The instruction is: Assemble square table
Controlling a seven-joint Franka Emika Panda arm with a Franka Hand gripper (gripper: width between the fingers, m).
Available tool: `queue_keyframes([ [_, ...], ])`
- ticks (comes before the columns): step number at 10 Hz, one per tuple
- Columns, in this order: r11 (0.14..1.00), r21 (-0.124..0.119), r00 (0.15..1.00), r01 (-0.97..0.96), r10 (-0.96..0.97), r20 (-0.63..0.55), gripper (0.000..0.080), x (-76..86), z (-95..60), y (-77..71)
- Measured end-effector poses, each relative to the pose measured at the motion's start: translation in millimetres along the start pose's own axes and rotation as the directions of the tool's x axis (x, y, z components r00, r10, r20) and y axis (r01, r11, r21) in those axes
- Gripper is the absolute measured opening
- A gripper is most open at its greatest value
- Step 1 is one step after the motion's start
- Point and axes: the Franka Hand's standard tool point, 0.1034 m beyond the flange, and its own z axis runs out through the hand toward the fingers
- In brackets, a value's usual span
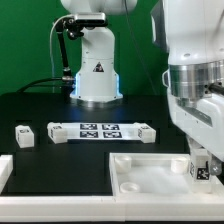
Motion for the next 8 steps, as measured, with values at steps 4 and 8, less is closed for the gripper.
queue_keyframes([
  [4,0.919,-0.021,0.919,0.394,-0.394,-0.012,0.0637,3.2,2.2,2.6],
  [8,0.509,-0.073,0.507,0.858,-0.861,-0.042,0.0648,-2.6,-0.7,-2.3],
])
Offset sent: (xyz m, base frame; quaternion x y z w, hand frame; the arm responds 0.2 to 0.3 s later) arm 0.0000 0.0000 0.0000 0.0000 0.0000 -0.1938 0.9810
